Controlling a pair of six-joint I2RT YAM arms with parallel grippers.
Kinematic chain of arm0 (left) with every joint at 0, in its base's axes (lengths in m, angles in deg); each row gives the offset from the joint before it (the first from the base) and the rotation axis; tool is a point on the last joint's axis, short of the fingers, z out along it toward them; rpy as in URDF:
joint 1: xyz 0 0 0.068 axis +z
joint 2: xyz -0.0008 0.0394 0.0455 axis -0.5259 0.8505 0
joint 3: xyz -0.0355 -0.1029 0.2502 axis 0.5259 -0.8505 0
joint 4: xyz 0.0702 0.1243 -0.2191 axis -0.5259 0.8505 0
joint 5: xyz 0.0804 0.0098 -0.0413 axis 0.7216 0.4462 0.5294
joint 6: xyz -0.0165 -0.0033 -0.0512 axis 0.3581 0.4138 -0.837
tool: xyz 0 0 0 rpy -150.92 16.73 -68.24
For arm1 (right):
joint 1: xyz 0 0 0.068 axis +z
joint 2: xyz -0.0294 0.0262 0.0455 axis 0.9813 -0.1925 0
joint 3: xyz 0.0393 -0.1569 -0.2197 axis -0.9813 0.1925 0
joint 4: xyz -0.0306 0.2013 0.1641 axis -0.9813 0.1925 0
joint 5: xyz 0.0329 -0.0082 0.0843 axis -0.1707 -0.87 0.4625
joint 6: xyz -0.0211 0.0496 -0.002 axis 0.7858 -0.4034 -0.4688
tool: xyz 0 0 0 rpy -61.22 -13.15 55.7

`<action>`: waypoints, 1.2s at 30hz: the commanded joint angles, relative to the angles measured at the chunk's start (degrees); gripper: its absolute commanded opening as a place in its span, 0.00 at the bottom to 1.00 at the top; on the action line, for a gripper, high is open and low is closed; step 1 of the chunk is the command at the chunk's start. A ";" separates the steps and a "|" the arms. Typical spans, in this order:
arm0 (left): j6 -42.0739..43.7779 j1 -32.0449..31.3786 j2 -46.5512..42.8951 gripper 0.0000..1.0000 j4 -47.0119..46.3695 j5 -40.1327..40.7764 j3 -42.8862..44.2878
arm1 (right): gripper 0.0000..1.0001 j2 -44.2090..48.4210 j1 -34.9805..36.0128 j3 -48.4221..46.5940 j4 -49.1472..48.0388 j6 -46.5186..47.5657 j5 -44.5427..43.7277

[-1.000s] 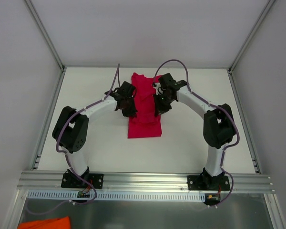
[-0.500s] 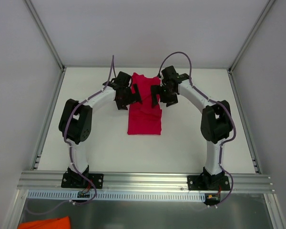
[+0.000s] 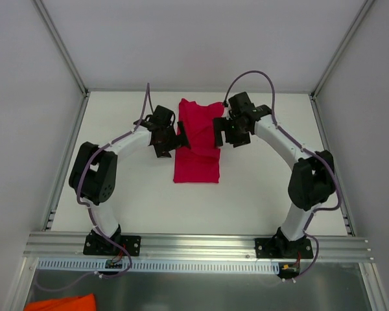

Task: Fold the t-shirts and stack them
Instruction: Fold the folded rectangular tshirt in 1/3 of the way

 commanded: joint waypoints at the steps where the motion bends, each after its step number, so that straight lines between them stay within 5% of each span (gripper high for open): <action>1: -2.25 -0.17 -6.79 0.99 -2.61 -0.89 -4.70 | 0.85 9.85 0.00 4.79 0.92 -2.69 0.58; 9: -0.94 -0.17 -5.05 0.94 -3.76 -0.80 -6.04 | 0.70 11.11 -0.09 14.20 -3.81 -5.43 4.09; 12: -0.41 -0.17 -3.02 0.81 -3.58 -0.89 -4.80 | 0.61 8.12 0.00 14.13 -4.97 -5.69 5.24; 21: -0.23 -0.17 0.50 0.42 -2.97 -1.15 -1.64 | 0.61 4.07 0.09 13.68 -6.73 -5.34 5.41; 36: 1.18 -0.17 2.09 0.41 -0.86 0.25 1.27 | 0.58 -3.75 0.53 10.61 -10.42 -5.26 7.08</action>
